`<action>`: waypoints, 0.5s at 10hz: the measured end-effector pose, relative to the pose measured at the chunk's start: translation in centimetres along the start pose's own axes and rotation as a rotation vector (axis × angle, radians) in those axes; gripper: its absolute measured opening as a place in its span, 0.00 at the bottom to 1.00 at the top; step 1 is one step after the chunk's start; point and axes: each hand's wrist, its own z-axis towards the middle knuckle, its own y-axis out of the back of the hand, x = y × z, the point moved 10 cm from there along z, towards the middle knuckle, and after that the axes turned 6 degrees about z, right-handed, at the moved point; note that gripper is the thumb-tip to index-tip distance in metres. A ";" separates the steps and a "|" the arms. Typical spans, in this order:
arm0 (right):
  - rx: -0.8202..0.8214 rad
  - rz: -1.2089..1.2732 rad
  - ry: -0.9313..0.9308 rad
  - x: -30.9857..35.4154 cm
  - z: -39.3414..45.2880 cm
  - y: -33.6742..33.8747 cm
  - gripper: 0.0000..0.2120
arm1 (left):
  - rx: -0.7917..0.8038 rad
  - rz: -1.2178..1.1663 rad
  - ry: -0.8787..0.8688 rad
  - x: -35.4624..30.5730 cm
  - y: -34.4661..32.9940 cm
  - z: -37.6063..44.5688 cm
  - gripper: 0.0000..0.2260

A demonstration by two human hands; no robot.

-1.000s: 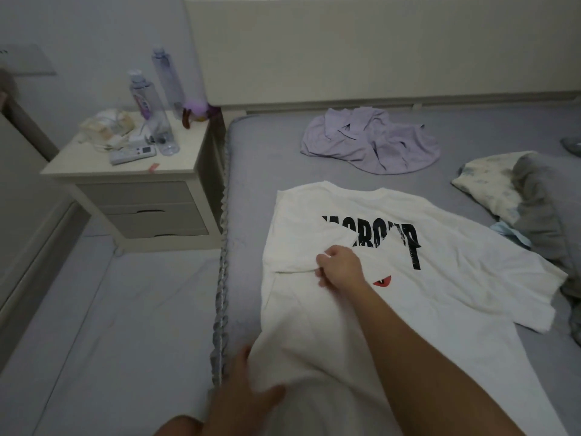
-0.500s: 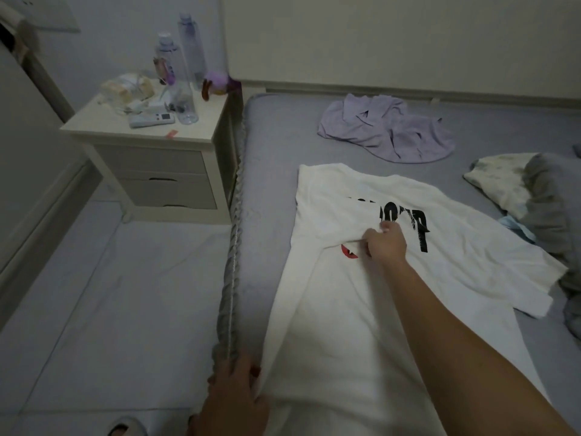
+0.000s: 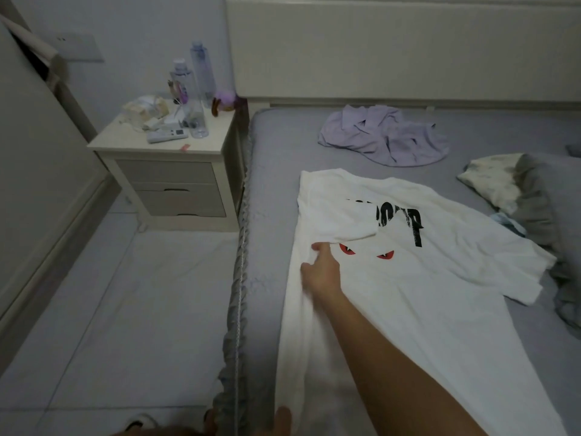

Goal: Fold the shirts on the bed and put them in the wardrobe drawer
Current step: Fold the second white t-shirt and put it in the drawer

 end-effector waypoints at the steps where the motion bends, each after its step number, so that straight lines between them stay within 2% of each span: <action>1: 0.012 -0.096 0.044 -0.7 0.1 0.6 0.21 | -0.124 0.380 -0.221 8.9 0.6 -5.9 0.22; 2: -0.037 -0.379 0.220 0.2 -0.3 2.4 0.20 | 0.031 0.319 -0.088 12.5 12.5 -0.8 0.15; 3: -0.046 -0.810 0.414 -1.6 -2.0 3.6 0.23 | -0.238 0.213 -0.071 13.5 18.1 1.8 0.22; 4: 0.021 -0.889 0.394 -5.3 -2.4 5.3 0.29 | -0.180 0.282 -0.041 12.9 13.7 2.2 0.31; 5: -0.014 -0.883 0.317 -7.7 -0.9 9.5 0.31 | -0.111 0.289 0.037 13.4 9.9 1.2 0.35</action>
